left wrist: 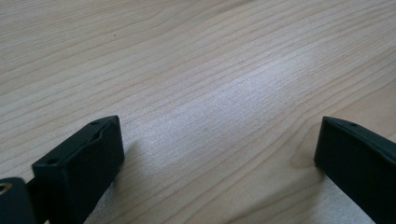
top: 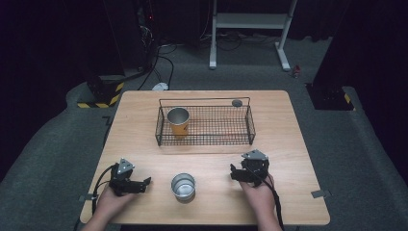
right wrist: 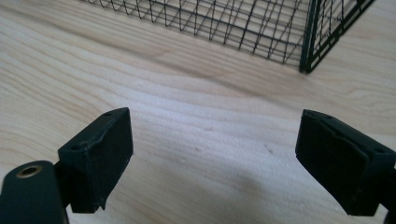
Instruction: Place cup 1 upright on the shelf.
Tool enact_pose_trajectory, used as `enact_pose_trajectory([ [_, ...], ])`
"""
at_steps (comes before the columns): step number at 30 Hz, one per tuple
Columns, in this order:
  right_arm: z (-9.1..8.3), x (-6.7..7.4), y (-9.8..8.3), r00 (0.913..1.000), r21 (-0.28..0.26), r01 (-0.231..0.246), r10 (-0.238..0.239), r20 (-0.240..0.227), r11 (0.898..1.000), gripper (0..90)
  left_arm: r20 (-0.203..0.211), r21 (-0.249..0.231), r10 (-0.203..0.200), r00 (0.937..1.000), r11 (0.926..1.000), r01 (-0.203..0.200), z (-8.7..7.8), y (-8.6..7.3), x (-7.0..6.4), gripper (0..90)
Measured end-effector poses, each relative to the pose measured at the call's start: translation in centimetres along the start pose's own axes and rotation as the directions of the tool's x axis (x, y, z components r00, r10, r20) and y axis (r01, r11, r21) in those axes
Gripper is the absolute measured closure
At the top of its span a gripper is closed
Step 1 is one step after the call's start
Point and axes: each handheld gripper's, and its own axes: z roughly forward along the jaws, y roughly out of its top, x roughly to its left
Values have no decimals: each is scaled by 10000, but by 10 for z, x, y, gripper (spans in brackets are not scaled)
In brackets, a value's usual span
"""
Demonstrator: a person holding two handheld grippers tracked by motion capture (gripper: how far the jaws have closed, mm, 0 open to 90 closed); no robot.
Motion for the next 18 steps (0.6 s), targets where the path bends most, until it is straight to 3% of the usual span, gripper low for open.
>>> enact_pose_trajectory([
  [3, 1, 3, 2, 9999, -239, 169, -169, -10, 9996, 114, 7, -4, -31, 10000, 10000, 31, 0, 0, 0, 27],
  [6, -1, 5, 4, 9985, -308, 293, -306, -447, 9991, 114, 23, 26, -1, 10000, 10000, 1, 0, 0, 0, 22],
  [10, -6, 4, 4, 9979, -658, 274, -312, -569, 9975, 114, 19, 14, 36, 10000, 10000, -36, 1, 1, 0, 12],
  [18, -6, 11, 0, 9953, -597, 586, -629, -738, 9965, 116, 45, 11, -20, 10000, 10000, 20, 2, 1, 0, 3],
])
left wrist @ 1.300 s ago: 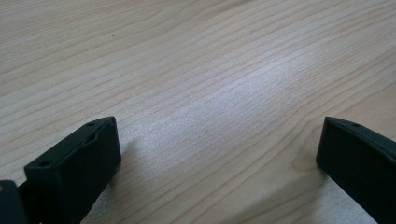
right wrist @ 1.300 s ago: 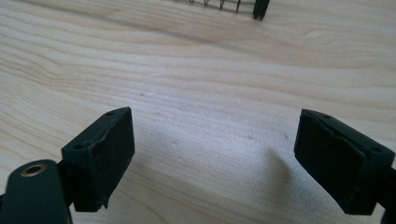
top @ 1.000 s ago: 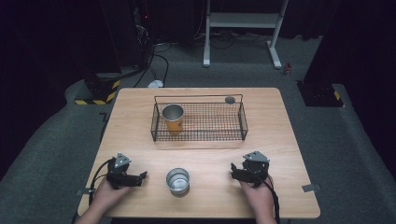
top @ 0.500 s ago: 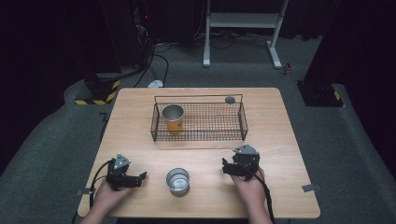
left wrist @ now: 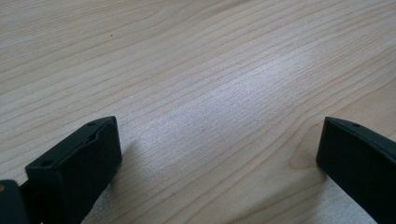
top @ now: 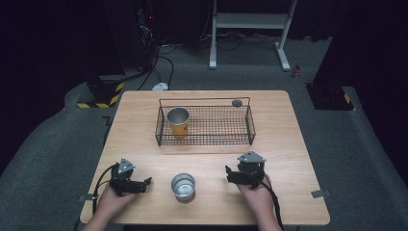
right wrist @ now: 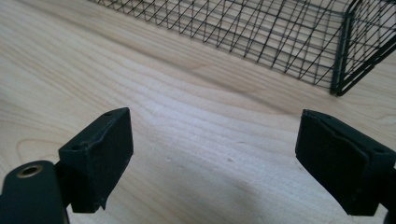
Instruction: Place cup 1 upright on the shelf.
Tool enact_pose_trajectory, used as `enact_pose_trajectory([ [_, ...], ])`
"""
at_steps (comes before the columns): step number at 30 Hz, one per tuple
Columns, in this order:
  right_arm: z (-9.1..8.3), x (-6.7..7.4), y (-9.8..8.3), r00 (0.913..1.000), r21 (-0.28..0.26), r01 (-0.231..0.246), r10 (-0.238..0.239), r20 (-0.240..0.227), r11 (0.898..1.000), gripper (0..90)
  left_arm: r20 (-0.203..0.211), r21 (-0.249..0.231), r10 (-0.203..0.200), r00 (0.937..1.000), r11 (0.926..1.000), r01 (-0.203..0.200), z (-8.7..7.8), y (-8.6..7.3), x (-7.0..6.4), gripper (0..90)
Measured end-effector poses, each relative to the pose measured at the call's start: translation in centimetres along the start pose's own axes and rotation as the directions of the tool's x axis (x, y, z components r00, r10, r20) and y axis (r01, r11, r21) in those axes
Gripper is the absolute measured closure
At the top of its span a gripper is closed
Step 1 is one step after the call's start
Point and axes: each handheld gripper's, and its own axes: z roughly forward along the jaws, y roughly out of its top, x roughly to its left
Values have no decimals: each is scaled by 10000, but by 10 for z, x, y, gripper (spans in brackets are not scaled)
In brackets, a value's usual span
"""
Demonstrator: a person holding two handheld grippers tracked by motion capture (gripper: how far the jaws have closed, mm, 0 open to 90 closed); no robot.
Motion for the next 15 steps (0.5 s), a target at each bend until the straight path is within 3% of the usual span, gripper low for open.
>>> enact_pose_trajectory([
  [15, -17, 13, 4, 9994, -547, 62, -80, -334, 9985, 123, -58, 23, -94, 9999, 10000, 94, 0, 0, 1, 2],
])
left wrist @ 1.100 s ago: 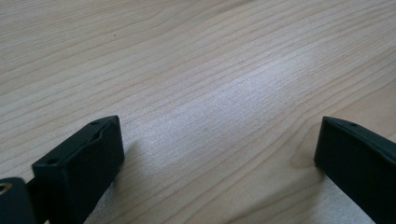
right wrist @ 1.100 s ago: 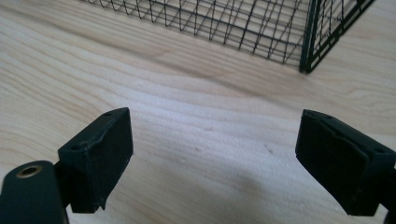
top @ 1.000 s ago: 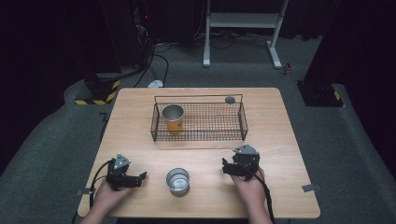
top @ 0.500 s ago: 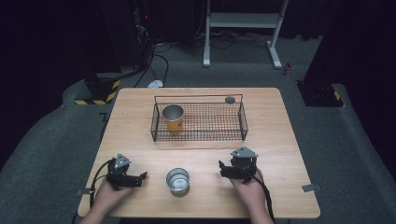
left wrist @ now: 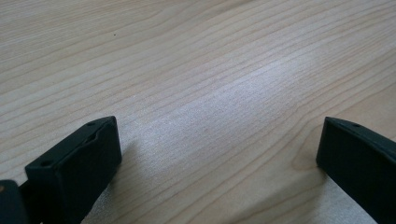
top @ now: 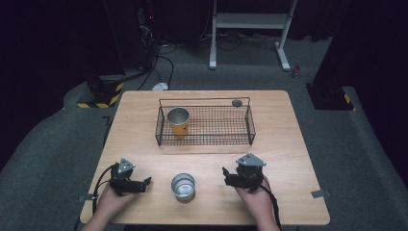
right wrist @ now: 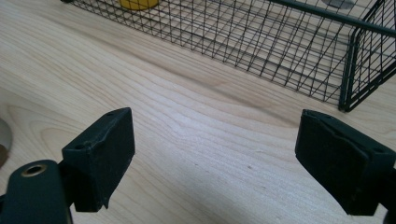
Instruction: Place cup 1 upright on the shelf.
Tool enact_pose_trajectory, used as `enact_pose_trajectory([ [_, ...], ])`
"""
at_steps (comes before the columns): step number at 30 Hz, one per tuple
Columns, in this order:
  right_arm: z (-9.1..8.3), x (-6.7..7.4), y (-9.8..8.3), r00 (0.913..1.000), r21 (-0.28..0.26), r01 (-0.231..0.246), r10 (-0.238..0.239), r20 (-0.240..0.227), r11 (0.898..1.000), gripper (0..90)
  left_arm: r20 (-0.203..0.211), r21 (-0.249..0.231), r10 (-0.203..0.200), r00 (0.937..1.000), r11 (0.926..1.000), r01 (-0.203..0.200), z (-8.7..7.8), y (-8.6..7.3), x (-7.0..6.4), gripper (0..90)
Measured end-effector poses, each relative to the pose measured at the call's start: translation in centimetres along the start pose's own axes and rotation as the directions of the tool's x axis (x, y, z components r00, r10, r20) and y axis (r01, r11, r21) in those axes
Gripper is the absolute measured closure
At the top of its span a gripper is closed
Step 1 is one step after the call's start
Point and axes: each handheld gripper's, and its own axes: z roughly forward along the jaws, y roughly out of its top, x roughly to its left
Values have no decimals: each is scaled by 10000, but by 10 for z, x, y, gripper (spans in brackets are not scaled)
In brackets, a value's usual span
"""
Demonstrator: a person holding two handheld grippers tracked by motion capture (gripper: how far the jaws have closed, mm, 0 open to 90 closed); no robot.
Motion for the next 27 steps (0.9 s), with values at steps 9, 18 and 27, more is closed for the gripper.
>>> enact_pose_trajectory([
  [9, -12, 10, 8, 9995, -485, 198, -209, -221, 9986, 123, -44, -11, 28, 10000, 10000, -28, 0, 0, 1, 7],
  [18, -20, 17, 14, 9987, -778, 162, -198, -462, 9968, 123, -60, 8, 10, 10000, 10000, -10, -1, 0, 0, 9],
  [27, -26, 23, 18, 9971, -1000, 192, -264, -713, 9948, 122, -75, -16, -31, 10000, 10000, 31, 0, 0, 0, 9],
])
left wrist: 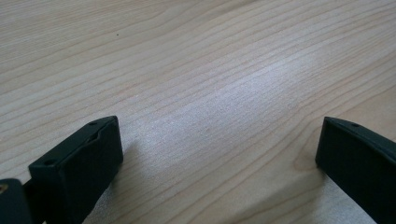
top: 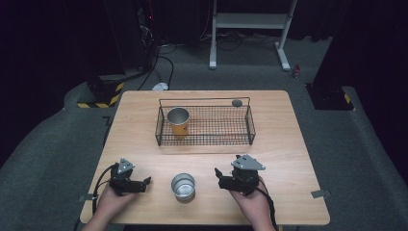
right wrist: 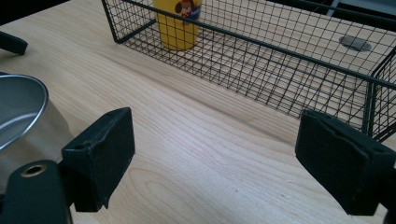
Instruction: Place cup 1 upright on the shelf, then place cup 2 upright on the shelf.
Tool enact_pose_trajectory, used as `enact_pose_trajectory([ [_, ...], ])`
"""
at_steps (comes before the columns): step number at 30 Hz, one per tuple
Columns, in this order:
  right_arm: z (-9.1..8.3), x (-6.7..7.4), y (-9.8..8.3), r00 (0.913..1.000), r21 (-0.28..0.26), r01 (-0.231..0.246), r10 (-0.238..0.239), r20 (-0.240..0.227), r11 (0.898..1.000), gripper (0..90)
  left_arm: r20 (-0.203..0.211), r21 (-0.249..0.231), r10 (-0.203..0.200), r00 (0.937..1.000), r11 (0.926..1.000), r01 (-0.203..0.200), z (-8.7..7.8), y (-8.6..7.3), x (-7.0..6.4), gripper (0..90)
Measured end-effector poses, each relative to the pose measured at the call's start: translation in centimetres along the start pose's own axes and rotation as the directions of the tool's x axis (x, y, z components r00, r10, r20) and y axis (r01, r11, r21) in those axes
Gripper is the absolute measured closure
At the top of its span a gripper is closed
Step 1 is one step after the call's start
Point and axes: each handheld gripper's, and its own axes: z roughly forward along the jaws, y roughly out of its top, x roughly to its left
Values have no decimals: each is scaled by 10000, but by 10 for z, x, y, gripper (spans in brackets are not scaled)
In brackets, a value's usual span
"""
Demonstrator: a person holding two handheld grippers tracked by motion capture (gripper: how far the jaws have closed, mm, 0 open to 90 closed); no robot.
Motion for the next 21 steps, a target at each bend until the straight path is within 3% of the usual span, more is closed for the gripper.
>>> enact_pose_trajectory([
  [13, 2, 8, 6, 9985, -98, -122, 117, -529, 9999, 123, -31, -5, 12, 10000, 10000, -12, 0, 0, 0, 10],
  [21, 6, 31, 12, 9933, -174, 229, -247, -1129, 9996, 123, 5, -14, -19, 10000, 10000, 19, -2, -2, 0, 16],
])
